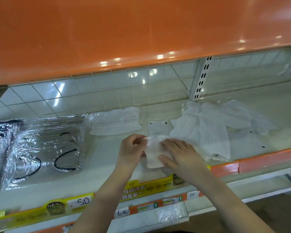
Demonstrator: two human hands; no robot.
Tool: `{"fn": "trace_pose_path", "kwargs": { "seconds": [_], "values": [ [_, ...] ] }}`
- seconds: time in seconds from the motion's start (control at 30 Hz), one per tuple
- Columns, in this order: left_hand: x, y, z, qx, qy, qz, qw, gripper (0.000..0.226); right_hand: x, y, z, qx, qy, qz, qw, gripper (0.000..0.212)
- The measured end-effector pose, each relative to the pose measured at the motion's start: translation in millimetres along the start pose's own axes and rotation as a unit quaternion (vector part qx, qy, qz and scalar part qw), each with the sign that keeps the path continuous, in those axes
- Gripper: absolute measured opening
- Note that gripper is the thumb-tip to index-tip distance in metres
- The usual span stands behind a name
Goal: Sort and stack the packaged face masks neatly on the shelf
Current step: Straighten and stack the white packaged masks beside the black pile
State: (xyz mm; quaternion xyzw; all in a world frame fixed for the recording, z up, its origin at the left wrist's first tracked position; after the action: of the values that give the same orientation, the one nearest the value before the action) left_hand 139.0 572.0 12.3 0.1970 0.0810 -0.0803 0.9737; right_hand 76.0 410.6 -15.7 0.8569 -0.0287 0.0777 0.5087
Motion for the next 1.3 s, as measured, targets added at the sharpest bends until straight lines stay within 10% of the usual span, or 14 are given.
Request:
{"fn": "trace_pose_path", "kwargs": {
  "seconds": [0.17,0.43,0.67,0.77,0.87,0.93,1.07,1.2,1.3],
  "values": [
    [-1.4,34.7,19.6,-0.105,0.038,0.015,0.994,0.011,-0.7,24.5,-7.0,0.011,0.0,-0.02,1.0,0.096],
    [-27.0,49.0,67.8,-0.273,-0.047,-0.029,0.96,0.018,14.5,37.0,-71.2,0.208,0.037,0.138,0.968,0.035],
    [-3.0,61.8,22.1,0.098,-0.075,0.137,0.983,0.044,49.2,38.2,-65.0,0.685,-0.219,0.211,0.662,0.012],
    [2.2,67.5,2.5,0.1,-0.007,0.117,0.988,0.049,56.3,22.9,-62.0,0.792,-0.26,0.191,0.517,0.008],
    [-0.4,71.4,-11.5,-0.08,0.082,0.05,0.992,0.031,56.6,7.6,-60.1,0.819,-0.276,0.169,0.474,0.008],
    [-0.9,76.5,-15.8,-0.164,0.103,0.045,0.98,0.02,55.4,-0.3,-58.6,0.797,-0.281,0.166,0.508,0.013],
    [7.4,95.1,-20.8,-0.138,0.094,0.069,0.983,0.018,49.0,-1.7,-51.5,0.569,-0.245,0.245,0.745,0.045],
    [21.6,117.0,-24.3,-0.113,0.109,0.036,0.987,0.018,41.7,6.9,-58.4,0.284,0.026,0.221,0.933,0.051],
    [29.2,128.7,-21.7,-0.044,0.1,0.0,0.994,0.018,42.9,-5.1,-50.6,-0.007,0.19,0.175,0.966,0.042]
  ]
}}
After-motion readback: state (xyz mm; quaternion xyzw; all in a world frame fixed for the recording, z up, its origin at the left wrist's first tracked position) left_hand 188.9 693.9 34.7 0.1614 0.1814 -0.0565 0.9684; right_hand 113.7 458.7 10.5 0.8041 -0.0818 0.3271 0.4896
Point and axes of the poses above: each hand's wrist, its own x-axis towards the middle knuckle, its own y-axis out of the back of the hand, z = x × y, the point moved 3 cm from there along x, towards the middle knuckle, and after that the axes turned 9 degrees about x, right-handed, at the moved point
